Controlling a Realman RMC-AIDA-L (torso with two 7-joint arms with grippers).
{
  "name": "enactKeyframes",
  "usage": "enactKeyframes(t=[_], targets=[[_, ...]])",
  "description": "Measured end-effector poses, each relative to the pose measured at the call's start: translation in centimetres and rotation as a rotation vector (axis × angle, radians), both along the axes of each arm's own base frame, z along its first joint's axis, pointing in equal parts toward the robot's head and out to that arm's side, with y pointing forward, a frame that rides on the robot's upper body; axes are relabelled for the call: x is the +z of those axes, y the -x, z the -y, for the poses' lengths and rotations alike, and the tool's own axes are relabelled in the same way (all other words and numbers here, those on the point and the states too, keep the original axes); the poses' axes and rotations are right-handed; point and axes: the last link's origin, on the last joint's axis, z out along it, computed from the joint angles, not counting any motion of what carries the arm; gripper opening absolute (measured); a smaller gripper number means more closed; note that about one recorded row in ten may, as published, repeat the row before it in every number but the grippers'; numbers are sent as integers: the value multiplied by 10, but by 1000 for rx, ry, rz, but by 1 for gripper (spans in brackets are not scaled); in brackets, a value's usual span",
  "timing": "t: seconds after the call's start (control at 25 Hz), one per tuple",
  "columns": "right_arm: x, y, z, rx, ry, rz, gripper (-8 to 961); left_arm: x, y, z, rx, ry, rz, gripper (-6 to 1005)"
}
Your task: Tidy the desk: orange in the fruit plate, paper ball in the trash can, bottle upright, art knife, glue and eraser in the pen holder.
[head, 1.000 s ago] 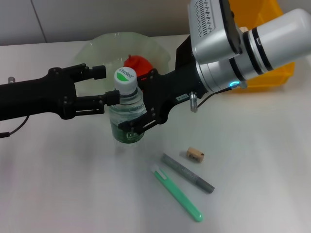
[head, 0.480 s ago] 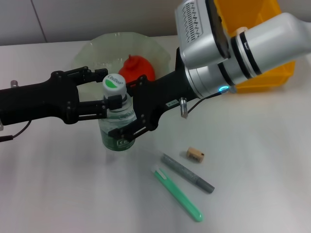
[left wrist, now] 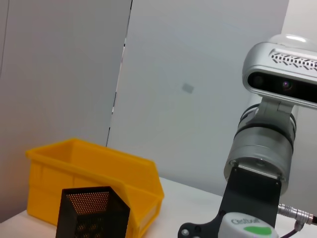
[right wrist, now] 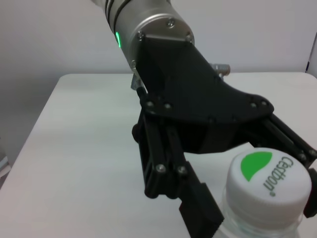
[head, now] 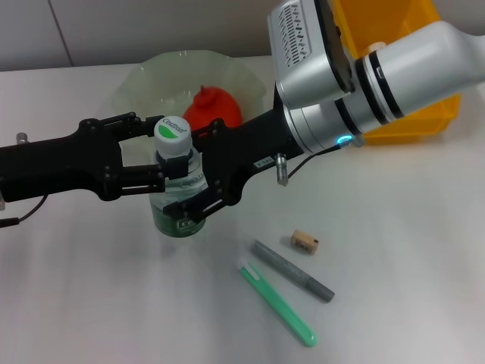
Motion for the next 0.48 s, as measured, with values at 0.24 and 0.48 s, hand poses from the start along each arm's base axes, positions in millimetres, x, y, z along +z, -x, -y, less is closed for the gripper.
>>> enactKeyframes(t=[0.24, 0.48], targets=[[0, 1, -1, -4, -3, -8, 788, 0, 1, 0, -3, -8, -2, 833], [-2, -1, -2, -12, -6, -4, 788, -1, -1, 0, -3, -9, 6, 833]])
